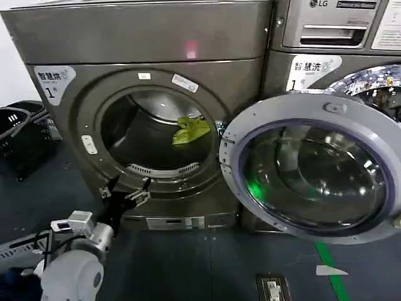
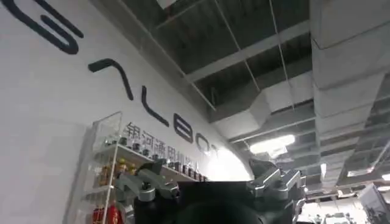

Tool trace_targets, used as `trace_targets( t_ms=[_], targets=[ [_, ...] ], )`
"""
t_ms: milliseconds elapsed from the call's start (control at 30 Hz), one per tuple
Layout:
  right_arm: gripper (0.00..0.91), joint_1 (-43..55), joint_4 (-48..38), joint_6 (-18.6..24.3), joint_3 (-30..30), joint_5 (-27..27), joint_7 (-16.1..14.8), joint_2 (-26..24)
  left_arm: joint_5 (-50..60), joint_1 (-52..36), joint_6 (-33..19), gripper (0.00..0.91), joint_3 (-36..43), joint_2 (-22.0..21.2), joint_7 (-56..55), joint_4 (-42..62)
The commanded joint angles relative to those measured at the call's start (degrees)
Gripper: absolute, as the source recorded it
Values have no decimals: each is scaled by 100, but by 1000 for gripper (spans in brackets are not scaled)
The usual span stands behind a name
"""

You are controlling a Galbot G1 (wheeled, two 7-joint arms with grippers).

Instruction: Grasp the clothes from the dryer.

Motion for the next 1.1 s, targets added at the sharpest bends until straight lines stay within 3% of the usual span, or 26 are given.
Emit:
trace_targets(
  t_ms=[33, 1100],
  targets=[
    [907, 7, 18, -3, -7, -6, -12, 2, -7, -29, -1, 907, -6, -5, 1, 8],
    [907, 37, -5, -17, -53, -36, -91, -15, 15, -22, 26, 907, 4, 11, 6, 9]
  ],
)
